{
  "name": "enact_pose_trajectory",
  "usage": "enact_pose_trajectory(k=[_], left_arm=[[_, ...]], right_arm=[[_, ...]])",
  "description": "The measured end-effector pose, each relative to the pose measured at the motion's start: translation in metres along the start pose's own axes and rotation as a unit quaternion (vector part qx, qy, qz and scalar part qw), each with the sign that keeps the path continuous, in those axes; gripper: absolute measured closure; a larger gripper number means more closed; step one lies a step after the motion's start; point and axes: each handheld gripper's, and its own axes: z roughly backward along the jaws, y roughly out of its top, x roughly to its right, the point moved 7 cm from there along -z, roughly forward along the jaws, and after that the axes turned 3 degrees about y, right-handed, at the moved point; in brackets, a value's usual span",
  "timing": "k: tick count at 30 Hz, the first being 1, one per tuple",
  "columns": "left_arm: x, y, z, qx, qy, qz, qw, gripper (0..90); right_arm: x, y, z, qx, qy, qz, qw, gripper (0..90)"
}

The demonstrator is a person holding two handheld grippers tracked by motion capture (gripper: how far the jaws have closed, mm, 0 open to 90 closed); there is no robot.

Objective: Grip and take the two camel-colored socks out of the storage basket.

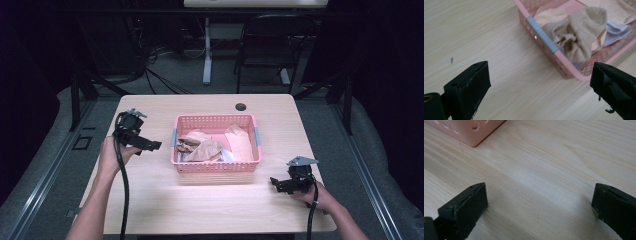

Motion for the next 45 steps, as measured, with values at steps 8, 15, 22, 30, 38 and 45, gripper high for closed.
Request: enact_pose_trajectory(k=[8, 15, 22, 30, 38, 45], left_arm=[[0.025, 0.031, -0.029, -0.007, -0.028, -0.043, 0.9987, 7.8], [0.044, 0.048, -0.056, -0.043, -0.042, -0.091, 0.994, 15.3], [0.046, 0.05, -0.082, -0.081, -0.046, -0.11, 0.9897, 20.9], [0.051, 0.05, -0.091, -0.096, -0.049, -0.137, 0.9847, 22.8], [0.052, 0.041, -0.104, -0.122, -0.047, -0.147, 0.9805, 26.3], [0.049, 0.034, -0.11, -0.136, -0.031, -0.151, 0.9787, 30.6]], right_arm=[[0.0, 0.0, 0.0, 0.0, 0.0, 0.0, 1.0, 0.0], [0.0, 0.0, 0.0, 0.0, 0.0, 0.0, 1.0, 0.0], [0.0, 0.0, 0.0, 0.0, 0.0, 0.001, 1.0, 0.0], [0.0, 0.0, 0.0, 0.001, 0.0, 0.002, 1.0, 0.0], [0.0, 0.0, 0.0, 0.001, 0.0, 0.002, 1.0, 0.0], [0.0, 0.0, 0.0, 0.001, 0.0, 0.002, 1.0, 0.0]])
